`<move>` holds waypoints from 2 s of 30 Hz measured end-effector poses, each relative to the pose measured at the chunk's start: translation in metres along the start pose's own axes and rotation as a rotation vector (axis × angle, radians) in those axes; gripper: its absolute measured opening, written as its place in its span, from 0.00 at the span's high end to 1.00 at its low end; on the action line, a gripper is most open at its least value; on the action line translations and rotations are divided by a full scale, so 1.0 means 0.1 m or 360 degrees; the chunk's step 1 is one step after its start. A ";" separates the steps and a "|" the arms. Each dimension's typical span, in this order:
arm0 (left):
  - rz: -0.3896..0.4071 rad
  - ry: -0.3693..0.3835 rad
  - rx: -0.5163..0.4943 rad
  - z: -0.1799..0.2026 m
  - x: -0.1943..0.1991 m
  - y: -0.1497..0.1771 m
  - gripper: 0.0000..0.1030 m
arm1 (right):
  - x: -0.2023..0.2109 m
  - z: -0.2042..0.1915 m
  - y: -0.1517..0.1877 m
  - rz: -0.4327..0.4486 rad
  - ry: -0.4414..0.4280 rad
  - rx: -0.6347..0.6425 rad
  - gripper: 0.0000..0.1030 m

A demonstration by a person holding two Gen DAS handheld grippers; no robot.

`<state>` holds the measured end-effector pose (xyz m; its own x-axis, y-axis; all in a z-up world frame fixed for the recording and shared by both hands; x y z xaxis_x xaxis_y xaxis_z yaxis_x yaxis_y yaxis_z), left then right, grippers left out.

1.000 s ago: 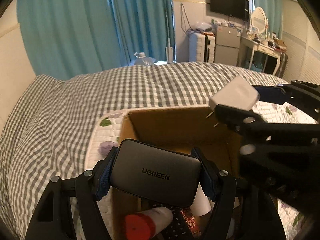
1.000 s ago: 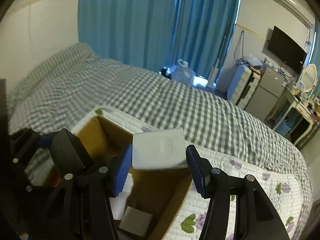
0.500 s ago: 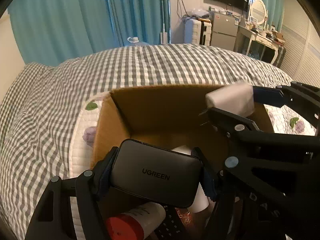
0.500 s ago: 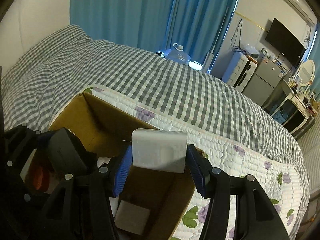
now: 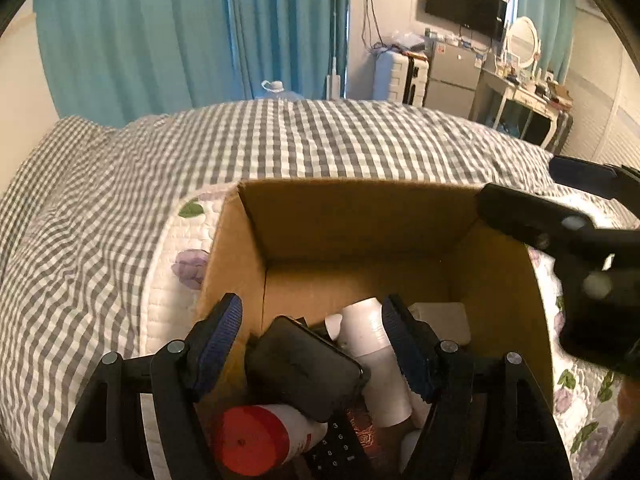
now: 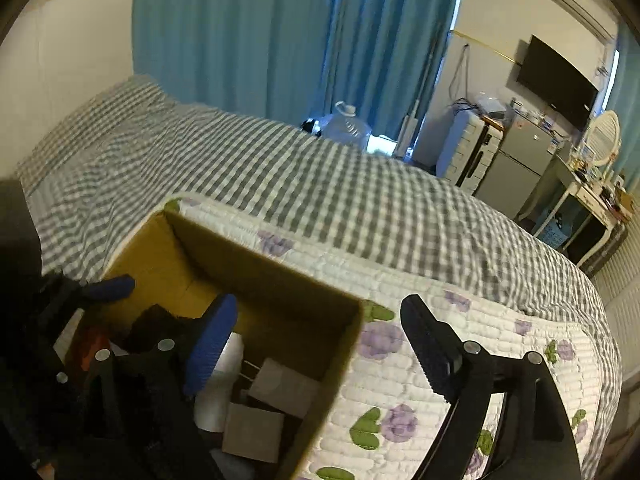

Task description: Organize rigid objects

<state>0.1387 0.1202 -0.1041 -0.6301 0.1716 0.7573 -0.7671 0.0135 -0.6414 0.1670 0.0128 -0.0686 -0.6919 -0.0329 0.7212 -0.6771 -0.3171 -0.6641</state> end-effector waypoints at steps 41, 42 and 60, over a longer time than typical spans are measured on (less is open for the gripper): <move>0.1004 -0.0113 -0.0124 0.80 2.68 0.62 0.26 | 3.08 1.03 0.91 0.0839 0.0253 -0.0445 0.00; 0.1021 -0.0107 -0.0102 0.77 2.64 0.73 0.26 | 3.05 0.98 0.98 0.0857 0.0280 -0.0430 0.00; 0.0824 -0.0094 -0.0114 0.53 2.06 1.29 0.26 | 2.25 0.53 1.49 0.0665 0.0267 -0.0450 0.00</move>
<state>-0.0960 0.1049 -0.0242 -0.9319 0.1177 0.3432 -0.3446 0.0092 -0.9387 -0.0763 -0.0924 0.0048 -0.9321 0.0576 0.3576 -0.3601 -0.0410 -0.9320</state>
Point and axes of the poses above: each gripper's, at about its wrist camera, not at the fingertips, and x roughly against the way its jaws point, z to its right, y to its underside, the point moved 2 cm from there along -x, roughly the way its jaws point, and after that the axes turned 11 degrees about y, right-handed, at the moved point
